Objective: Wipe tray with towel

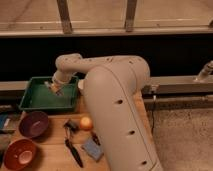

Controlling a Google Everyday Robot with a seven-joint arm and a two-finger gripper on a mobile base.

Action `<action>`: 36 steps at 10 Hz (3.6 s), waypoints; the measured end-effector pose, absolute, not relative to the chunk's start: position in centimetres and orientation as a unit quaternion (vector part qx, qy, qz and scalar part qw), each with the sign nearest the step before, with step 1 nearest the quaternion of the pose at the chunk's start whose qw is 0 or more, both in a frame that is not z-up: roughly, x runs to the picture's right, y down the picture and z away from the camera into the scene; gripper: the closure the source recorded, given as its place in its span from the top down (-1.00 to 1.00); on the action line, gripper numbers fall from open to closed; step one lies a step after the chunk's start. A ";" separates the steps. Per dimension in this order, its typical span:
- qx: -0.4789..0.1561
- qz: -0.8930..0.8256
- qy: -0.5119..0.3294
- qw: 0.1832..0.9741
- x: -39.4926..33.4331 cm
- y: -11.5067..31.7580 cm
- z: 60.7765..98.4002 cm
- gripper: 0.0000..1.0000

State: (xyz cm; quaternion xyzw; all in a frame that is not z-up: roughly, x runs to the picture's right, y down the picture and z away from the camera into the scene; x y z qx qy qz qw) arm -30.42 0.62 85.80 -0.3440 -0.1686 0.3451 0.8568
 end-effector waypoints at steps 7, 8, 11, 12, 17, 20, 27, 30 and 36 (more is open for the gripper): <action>-0.358 0.332 -0.181 0.854 -32.7 1.8 86.1 -1.00; -0.357 0.332 -0.181 0.854 -32.7 1.7 86.1 -1.00; -0.352 0.337 -0.167 0.857 -32.1 2.0 86.3 -1.00; -0.350 0.339 -0.160 0.858 -31.8 2.4 86.5 -1.00; -0.344 0.365 -0.134 0.855 -30.1 3.1 88.2 -1.00; -0.341 0.381 -0.123 0.851 -29.4 3.3 89.6 -1.00; -0.334 0.418 -0.094 0.839 -27.9 3.1 93.2 -1.00; -0.326 0.445 -0.074 0.831 -25.4 2.6 94.6 -1.00; -0.338 0.398 -0.093 0.848 -30.8 -0.9 96.8 -1.00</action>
